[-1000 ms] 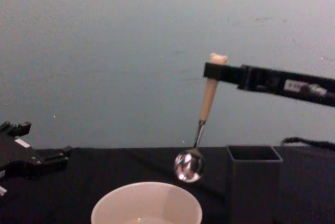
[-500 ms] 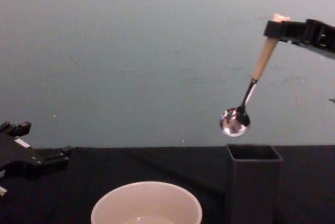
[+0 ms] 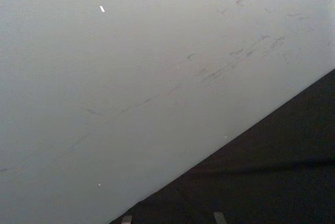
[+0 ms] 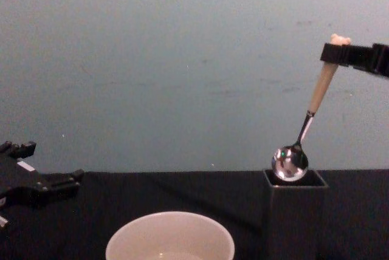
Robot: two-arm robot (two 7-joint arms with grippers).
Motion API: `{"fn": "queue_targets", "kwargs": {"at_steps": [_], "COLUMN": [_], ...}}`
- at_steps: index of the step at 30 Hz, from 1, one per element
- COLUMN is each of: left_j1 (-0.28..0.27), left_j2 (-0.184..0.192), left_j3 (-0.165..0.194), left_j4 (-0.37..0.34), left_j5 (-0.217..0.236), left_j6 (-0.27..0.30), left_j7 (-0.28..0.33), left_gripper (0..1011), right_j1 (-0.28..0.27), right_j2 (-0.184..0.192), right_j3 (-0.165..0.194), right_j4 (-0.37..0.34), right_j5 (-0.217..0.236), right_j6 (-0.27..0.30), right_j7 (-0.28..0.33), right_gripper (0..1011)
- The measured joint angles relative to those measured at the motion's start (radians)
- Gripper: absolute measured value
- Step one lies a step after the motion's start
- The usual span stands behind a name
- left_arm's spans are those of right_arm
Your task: Pick up the stirring spoon with one hand, stir inside the cup, then place it back in its original position.
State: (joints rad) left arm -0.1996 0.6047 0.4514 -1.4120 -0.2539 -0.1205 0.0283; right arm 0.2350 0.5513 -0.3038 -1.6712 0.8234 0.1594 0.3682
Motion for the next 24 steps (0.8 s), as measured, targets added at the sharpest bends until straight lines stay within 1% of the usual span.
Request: {"fn": "queue_targets", "kwargs": {"at_steps": [4,8,14,24], "left_j1": [0.0,0.0,0.0,0.0], "left_j2": [0.0,0.0,0.0,0.0], "left_j3": [0.0,0.0,0.0,0.0], "left_j4": [0.0,0.0,0.0,0.0], "left_j5": [0.0,0.0,0.0,0.0], "left_j6": [0.0,0.0,0.0,0.0], "left_j7": [0.0,0.0,0.0,0.0], "left_gripper": [1001,1001,1001,1001], "right_j1": [0.0,0.002,0.007,0.004], "right_j2": [0.004,0.002,-0.006,-0.012], "right_j3": [-0.016,-0.033,-0.059,-0.077], "right_j4": [0.01,0.027,0.057,0.091], "right_j5": [-0.004,-0.02,-0.057,-0.103], "right_j6": [-0.009,-0.019,-0.03,-0.032], "right_j7": [0.001,0.0,-0.004,-0.001], "right_gripper": [214,214,214,214]}}
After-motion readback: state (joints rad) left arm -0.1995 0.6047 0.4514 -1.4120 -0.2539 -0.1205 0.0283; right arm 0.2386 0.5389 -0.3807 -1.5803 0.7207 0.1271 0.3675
